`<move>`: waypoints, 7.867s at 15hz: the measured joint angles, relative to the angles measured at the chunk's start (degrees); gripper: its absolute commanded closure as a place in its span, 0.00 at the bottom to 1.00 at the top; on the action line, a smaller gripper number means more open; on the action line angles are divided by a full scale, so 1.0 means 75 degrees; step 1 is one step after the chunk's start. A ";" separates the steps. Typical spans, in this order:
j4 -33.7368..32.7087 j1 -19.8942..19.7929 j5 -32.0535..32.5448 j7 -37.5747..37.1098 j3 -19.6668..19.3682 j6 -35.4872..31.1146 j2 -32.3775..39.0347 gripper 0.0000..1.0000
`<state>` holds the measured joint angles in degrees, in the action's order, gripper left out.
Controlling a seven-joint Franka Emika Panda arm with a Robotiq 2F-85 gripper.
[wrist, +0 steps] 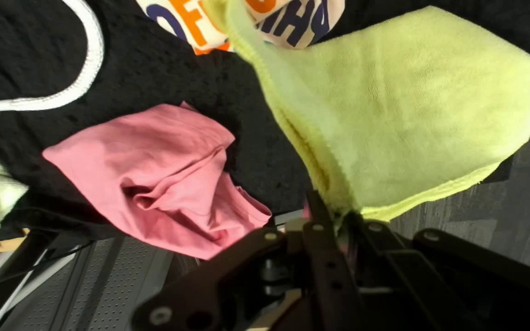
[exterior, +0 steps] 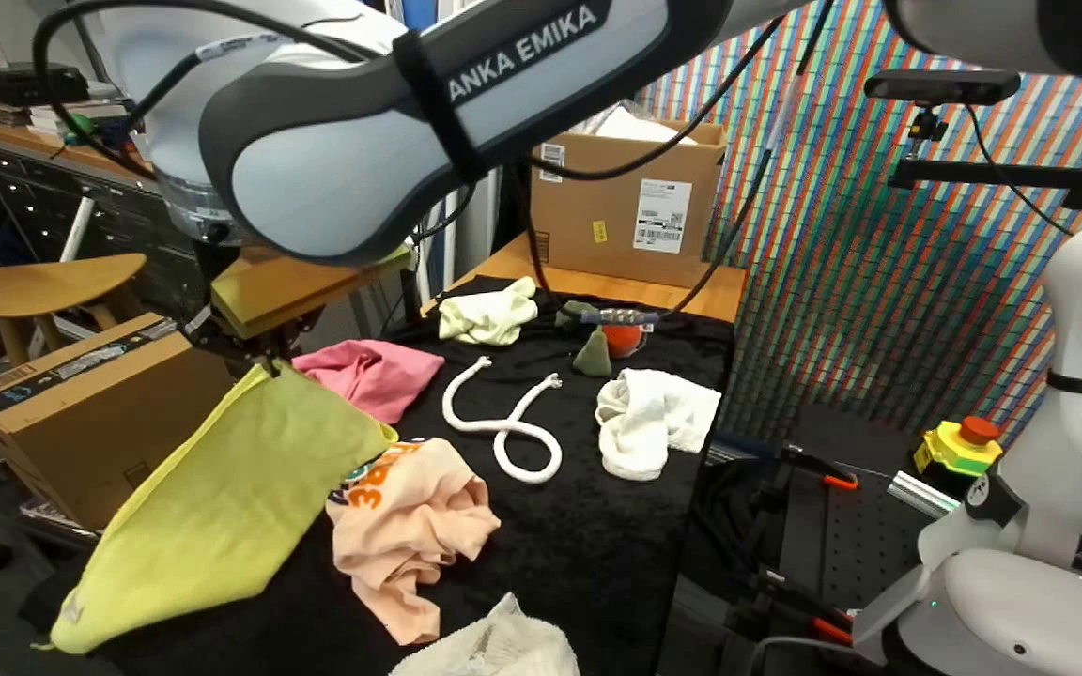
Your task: Put the towels and the turnip plushie on the peach shirt
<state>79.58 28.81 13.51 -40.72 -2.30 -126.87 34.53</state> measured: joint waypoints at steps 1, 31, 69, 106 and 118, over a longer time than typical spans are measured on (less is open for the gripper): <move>0.0356 0.0000 0.0014 -0.0080 -0.0024 -0.0105 -0.0309 0.90; 0.8750 -0.3419 0.0273 -0.2094 0.1204 -0.0380 -0.7225 0.00; 0.8155 -0.3607 -0.0269 -0.1247 0.0046 -0.2653 -0.2968 0.93; 0.3529 -0.1747 0.1304 -0.0434 0.0876 -0.0471 -0.1948 0.55; 0.3630 -0.1816 0.1233 0.0076 0.0712 0.0020 -0.1927 0.00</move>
<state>106.80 15.18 22.76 -40.15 3.04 -126.72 20.08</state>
